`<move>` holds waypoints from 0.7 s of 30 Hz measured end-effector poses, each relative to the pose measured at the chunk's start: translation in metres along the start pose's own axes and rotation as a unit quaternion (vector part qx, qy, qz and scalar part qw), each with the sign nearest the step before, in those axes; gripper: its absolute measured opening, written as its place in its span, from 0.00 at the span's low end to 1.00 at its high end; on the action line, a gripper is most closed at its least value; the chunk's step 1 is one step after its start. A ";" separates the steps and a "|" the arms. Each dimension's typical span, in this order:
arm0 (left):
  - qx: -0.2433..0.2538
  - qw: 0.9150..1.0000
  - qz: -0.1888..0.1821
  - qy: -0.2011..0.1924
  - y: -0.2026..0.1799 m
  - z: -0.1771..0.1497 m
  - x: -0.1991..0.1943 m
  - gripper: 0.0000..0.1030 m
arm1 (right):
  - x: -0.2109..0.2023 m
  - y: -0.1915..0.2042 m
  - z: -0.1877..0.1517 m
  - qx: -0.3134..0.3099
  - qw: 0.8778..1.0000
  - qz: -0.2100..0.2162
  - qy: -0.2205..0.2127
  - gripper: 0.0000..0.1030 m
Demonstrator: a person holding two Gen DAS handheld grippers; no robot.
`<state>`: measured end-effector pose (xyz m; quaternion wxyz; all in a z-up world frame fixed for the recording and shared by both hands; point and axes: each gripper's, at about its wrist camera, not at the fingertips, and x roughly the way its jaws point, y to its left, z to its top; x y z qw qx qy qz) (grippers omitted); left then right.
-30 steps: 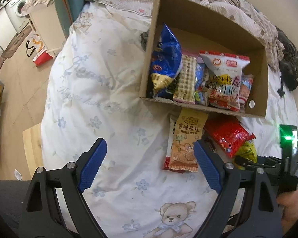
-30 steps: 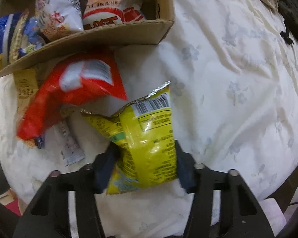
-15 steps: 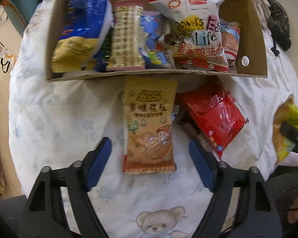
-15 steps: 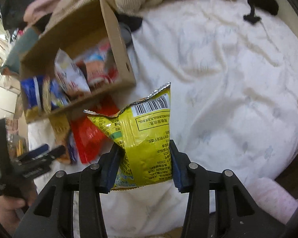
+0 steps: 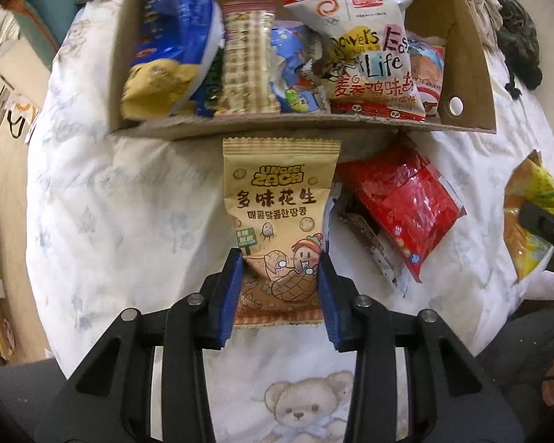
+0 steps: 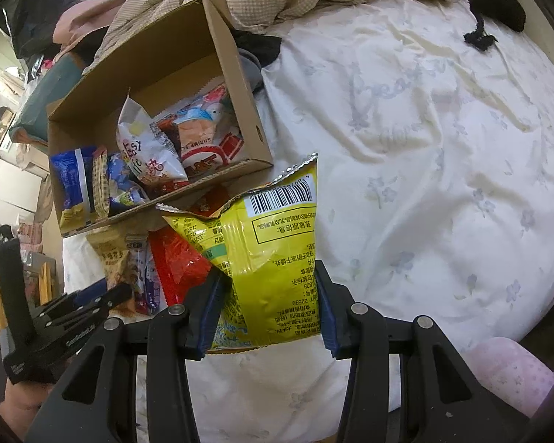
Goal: Organize snacks
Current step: 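Carry the yellow bag and peanut bag over the box with both tools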
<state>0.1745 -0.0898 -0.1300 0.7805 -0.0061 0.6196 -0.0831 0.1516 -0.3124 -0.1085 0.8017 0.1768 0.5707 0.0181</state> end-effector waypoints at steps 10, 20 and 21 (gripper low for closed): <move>-0.016 1.000 0.014 -0.018 0.027 -0.014 -0.026 0.34 | -0.005 0.011 0.000 -0.006 1.000 0.009 -0.012 0.46; -0.023 0.998 0.035 -0.040 0.028 -0.048 -0.045 0.34 | -0.020 0.024 0.002 -0.014 0.998 0.046 -0.041 0.46; -0.023 0.998 0.037 -0.044 0.028 -0.048 -0.046 0.34 | -0.024 0.026 0.002 -0.016 0.997 0.050 -0.048 0.46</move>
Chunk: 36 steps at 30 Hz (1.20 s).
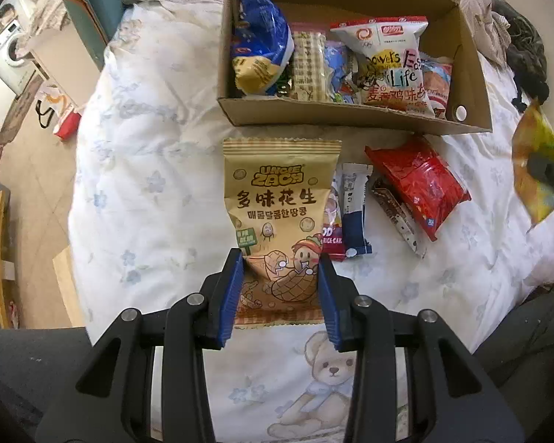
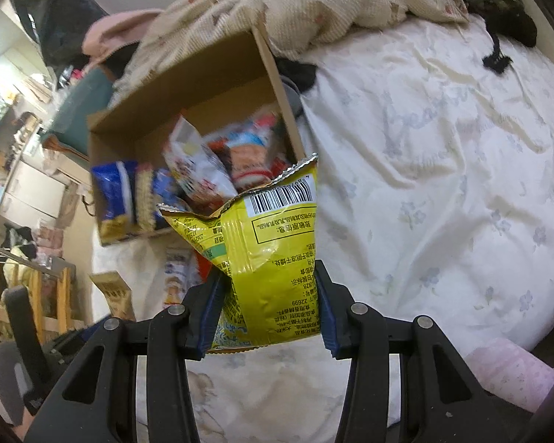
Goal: Organize snacks
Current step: 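Carry the yellow bag and peanut bag over the box with both tools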
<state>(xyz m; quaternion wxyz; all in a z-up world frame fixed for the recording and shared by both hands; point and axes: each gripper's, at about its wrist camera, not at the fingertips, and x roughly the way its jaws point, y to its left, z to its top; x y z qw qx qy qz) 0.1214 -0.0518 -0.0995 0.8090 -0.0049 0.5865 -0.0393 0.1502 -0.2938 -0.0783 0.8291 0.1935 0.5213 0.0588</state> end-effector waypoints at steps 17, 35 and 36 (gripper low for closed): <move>-0.027 0.994 0.017 -0.104 0.017 0.032 -0.075 0.34 | -0.040 0.018 0.009 -0.003 0.994 0.078 -0.082 0.46; 0.002 0.989 0.006 -0.145 0.001 0.107 -0.082 0.34 | -0.021 0.006 0.036 0.029 0.996 0.054 -0.067 0.46; 0.004 0.989 0.006 -0.145 -0.001 0.111 -0.080 0.34 | -0.019 0.009 0.040 0.025 0.996 0.052 -0.068 0.46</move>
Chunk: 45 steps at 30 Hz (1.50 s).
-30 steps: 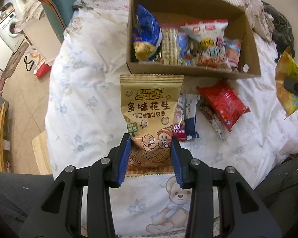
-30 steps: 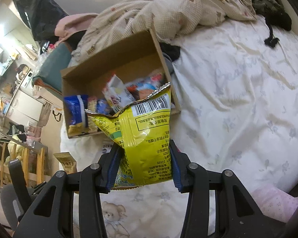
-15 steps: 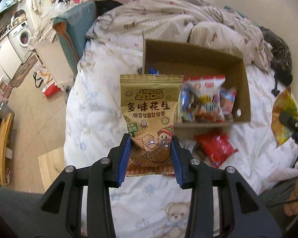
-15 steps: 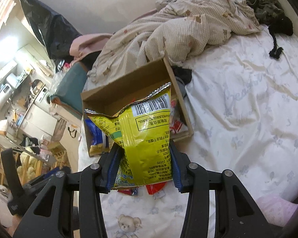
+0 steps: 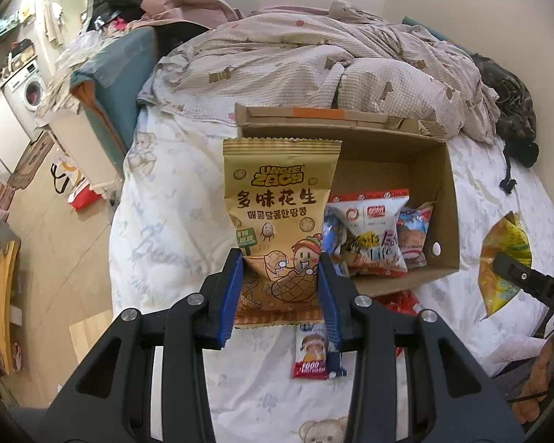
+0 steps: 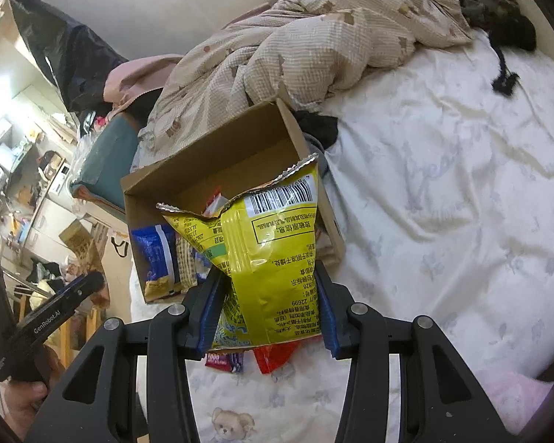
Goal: Organize snacks
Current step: 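Carry the yellow bag and peanut bag over the box with both tools, then open both tools to drop the yellow and peanut bags into the box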
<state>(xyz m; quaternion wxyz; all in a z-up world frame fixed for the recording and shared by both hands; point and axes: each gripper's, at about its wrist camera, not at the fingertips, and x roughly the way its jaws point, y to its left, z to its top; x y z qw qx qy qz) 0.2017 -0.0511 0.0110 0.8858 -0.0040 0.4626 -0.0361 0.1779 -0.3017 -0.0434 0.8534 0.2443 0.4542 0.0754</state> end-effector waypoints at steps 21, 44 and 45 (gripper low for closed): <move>0.051 0.998 0.007 -0.023 -0.026 0.046 0.067 0.34 | 0.081 0.034 0.074 -0.079 0.997 -0.014 -0.004 0.46; -0.041 0.997 -0.058 -0.009 0.000 0.053 0.080 0.82 | 0.082 0.028 0.082 -0.040 0.998 0.025 -0.045 0.86; -0.044 0.997 -0.061 -0.014 0.001 0.052 0.078 0.83 | 0.081 0.031 0.082 -0.049 0.998 0.022 -0.045 0.86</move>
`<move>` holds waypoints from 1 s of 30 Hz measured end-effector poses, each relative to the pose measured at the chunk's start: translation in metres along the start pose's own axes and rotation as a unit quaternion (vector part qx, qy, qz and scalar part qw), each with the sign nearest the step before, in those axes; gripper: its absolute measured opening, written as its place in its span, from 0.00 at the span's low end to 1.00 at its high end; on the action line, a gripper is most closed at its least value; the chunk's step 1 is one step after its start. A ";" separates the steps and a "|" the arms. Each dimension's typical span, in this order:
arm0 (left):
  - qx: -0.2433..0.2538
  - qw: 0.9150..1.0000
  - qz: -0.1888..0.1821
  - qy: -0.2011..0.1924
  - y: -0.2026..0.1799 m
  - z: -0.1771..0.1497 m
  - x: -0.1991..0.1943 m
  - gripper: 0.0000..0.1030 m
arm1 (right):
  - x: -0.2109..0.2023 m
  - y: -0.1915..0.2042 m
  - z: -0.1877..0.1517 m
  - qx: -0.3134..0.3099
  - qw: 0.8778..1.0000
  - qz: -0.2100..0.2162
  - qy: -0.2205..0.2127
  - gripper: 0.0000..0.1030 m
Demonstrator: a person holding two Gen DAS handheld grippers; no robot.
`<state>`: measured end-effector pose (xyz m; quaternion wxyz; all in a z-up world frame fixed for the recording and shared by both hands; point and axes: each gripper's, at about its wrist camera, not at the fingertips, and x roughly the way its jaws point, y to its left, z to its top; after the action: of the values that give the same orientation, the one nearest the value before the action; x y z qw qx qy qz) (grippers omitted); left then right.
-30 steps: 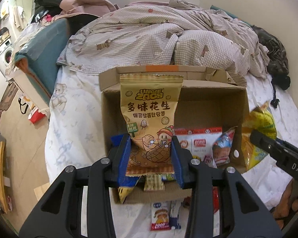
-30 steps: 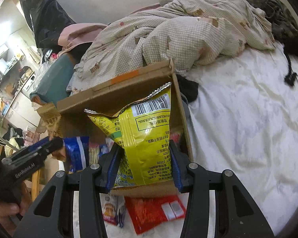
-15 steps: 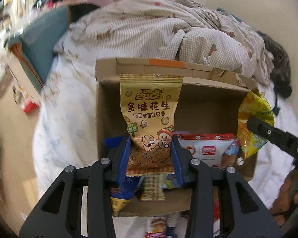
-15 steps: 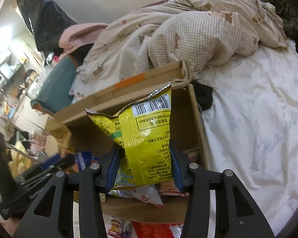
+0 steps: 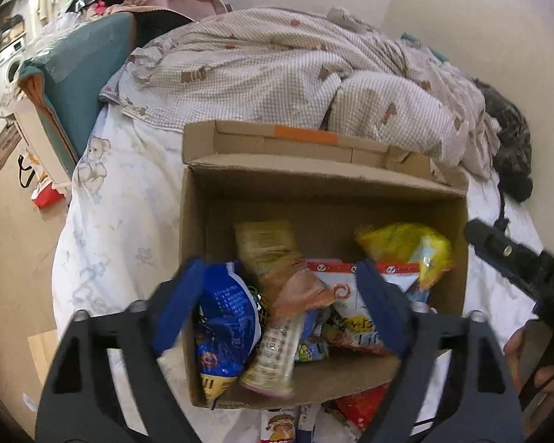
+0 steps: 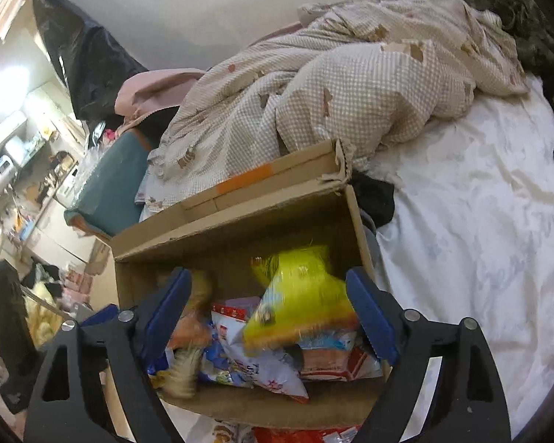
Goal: Organize snacks
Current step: 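Open both tools to drop the yellow and peanut bags into the box, then withdraw both tools toward the remaining packets beside the box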
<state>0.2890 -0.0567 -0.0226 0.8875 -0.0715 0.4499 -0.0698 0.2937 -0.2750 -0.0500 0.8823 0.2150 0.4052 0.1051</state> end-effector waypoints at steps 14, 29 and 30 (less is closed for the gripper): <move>0.005 1.000 0.015 0.000 0.002 0.000 0.000 0.83 | 0.003 0.002 -0.002 -0.008 1.000 0.006 0.016 0.86; 0.023 1.000 0.000 -0.018 -0.001 -0.009 -0.032 0.83 | -0.025 0.001 -0.013 -0.010 1.000 -0.004 0.012 0.86; 0.025 0.999 0.001 -0.022 0.000 -0.010 -0.036 0.83 | -0.029 0.002 -0.017 -0.011 1.000 -0.006 0.016 0.86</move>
<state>0.2601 -0.0508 0.0002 0.8988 -0.0507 0.4282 -0.0789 0.2620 -0.2792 -0.0391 0.8788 0.2012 0.4191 0.1078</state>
